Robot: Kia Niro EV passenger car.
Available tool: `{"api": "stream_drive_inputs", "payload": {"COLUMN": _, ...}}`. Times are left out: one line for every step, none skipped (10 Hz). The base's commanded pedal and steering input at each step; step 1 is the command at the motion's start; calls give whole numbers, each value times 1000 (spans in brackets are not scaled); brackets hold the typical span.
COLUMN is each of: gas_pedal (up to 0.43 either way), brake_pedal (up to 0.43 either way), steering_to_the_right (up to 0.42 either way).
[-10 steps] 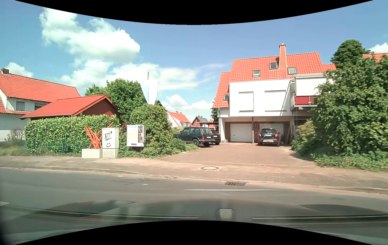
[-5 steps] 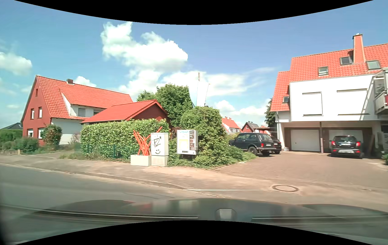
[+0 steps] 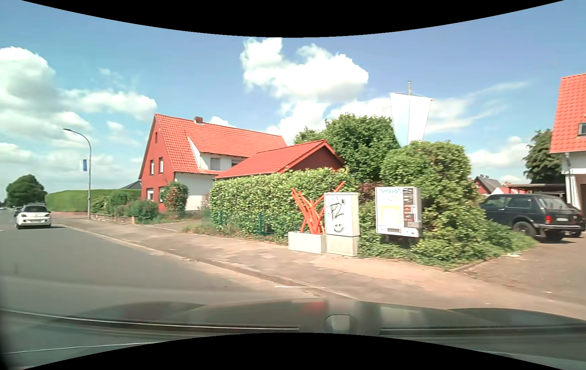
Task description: Follow the waypoints while adhering to traffic rules and regulations
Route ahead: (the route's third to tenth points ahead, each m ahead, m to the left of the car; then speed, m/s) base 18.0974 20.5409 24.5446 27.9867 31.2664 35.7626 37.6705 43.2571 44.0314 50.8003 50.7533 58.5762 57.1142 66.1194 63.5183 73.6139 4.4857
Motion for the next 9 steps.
{"api": "stream_drive_inputs", "payload": {"gas_pedal": 280, "brake_pedal": 6, "steering_to_the_right": -563}}
{"api": "stream_drive_inputs", "payload": {"gas_pedal": 268, "brake_pedal": 6, "steering_to_the_right": -559}}
{"api": "stream_drive_inputs", "payload": {"gas_pedal": 268, "brake_pedal": 6, "steering_to_the_right": -555}}
{"api": "stream_drive_inputs", "payload": {"gas_pedal": 260, "brake_pedal": 6, "steering_to_the_right": -544}}
{"api": "stream_drive_inputs", "payload": {"gas_pedal": 260, "brake_pedal": 6, "steering_to_the_right": -527}}
{"api": "stream_drive_inputs", "payload": {"gas_pedal": 260, "brake_pedal": 6, "steering_to_the_right": -482}}
{"api": "stream_drive_inputs", "payload": {"gas_pedal": 260, "brake_pedal": 6, "steering_to_the_right": -436}}
{"api": "stream_drive_inputs", "payload": {"gas_pedal": 260, "brake_pedal": 6, "steering_to_the_right": -376}}
{"api": "stream_drive_inputs", "payload": {"gas_pedal": 260, "brake_pedal": 6, "steering_to_the_right": -321}}
